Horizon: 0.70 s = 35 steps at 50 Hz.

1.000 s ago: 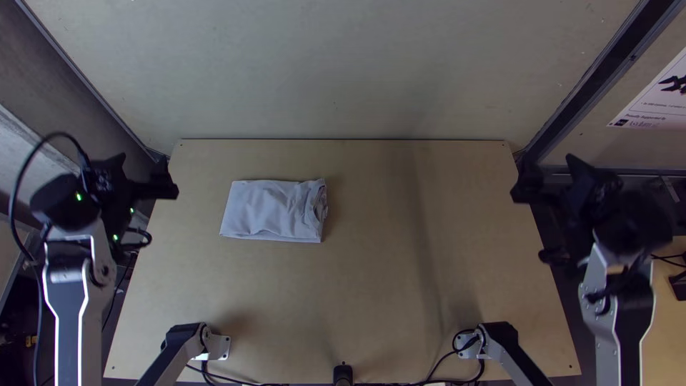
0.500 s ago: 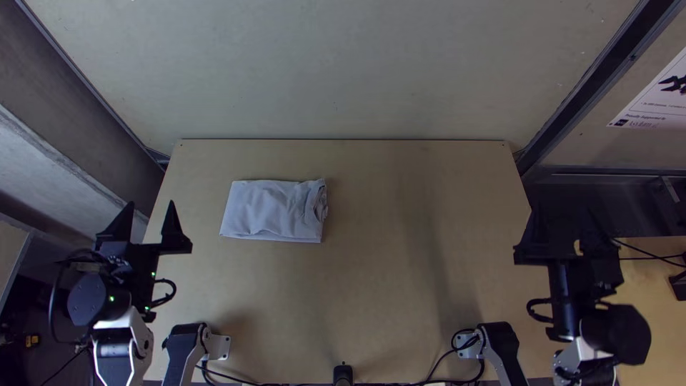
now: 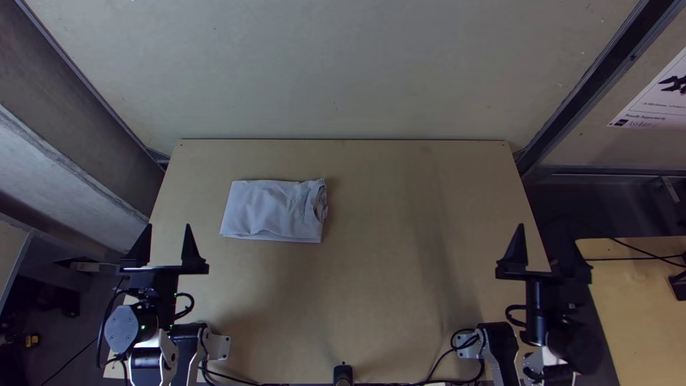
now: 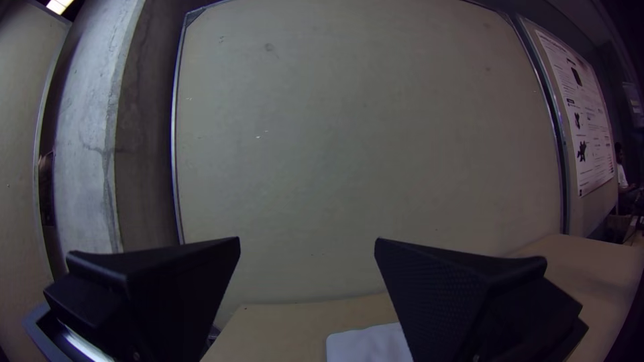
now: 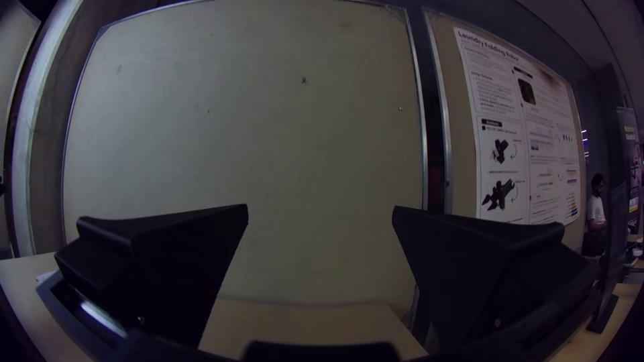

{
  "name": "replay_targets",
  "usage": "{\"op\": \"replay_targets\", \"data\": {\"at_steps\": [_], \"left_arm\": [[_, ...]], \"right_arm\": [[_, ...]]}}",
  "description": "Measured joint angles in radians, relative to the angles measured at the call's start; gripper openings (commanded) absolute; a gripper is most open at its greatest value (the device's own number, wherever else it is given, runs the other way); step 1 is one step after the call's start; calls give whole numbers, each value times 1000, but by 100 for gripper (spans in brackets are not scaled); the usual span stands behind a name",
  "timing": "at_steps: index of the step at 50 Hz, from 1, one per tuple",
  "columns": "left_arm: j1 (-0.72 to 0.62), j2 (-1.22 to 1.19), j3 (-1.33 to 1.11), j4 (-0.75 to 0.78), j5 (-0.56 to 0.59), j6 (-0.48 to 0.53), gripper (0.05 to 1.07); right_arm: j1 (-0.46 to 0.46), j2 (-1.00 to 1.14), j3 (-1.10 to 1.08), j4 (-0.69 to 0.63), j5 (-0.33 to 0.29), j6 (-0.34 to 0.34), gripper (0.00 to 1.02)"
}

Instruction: Fold the t-shirt

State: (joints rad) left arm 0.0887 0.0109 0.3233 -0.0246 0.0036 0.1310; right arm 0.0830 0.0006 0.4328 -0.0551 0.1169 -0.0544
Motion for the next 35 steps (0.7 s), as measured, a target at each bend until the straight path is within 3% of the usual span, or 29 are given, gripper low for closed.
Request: {"op": "replay_targets", "data": {"at_steps": [9,19,26,31,35], "left_arm": [[0,-1,-154,230,-41,0,102],[0,-1,-278,245,-42,0,102],[0,-5,-278,182,-42,-27,102],[-2,-5,-278,79,-42,-34,102],[-4,-5,-278,45,-41,-34,102]], "right_arm": [[31,0,-172,133,1,-11,99],[125,0,-389,282,0,-119,99],[137,-2,-418,218,3,-126,99],[164,-2,-418,101,3,-124,99],[165,-2,-418,86,3,-95,99]]}}
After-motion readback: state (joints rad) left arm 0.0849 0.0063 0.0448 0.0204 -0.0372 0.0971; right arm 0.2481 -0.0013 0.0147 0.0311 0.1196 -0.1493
